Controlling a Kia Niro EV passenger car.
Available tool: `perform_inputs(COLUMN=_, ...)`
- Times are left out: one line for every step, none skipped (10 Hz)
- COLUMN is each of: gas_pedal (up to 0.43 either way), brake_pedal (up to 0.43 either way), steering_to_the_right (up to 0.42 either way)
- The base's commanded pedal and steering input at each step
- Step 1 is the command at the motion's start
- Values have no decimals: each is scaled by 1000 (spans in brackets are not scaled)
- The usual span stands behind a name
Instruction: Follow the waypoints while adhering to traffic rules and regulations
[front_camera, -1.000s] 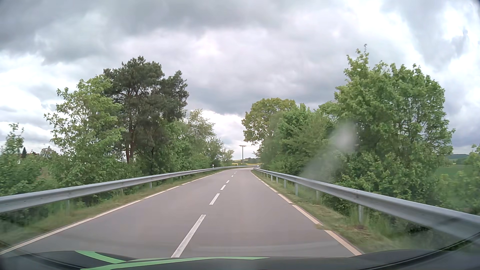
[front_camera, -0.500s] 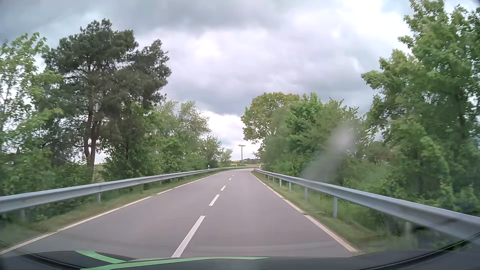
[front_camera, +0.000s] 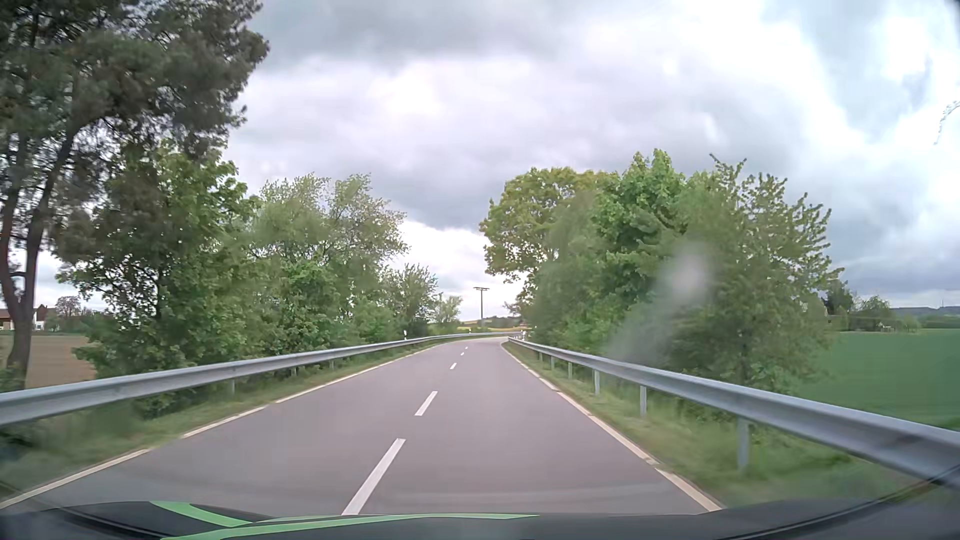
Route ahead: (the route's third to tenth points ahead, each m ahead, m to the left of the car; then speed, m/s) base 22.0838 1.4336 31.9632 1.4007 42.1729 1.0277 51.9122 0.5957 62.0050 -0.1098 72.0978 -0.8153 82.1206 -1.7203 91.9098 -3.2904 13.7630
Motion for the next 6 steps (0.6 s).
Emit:
perform_inputs(gas_pedal=449, brake_pedal=0, steering_to_the_right=0)
perform_inputs(gas_pedal=449, brake_pedal=0, steering_to_the_right=0)
perform_inputs(gas_pedal=461, brake_pedal=0, steering_to_the_right=0)
perform_inputs(gas_pedal=461, brake_pedal=0, steering_to_the_right=0)
perform_inputs(gas_pedal=461, brake_pedal=0, steering_to_the_right=0)
perform_inputs(gas_pedal=461, brake_pedal=0, steering_to_the_right=0)
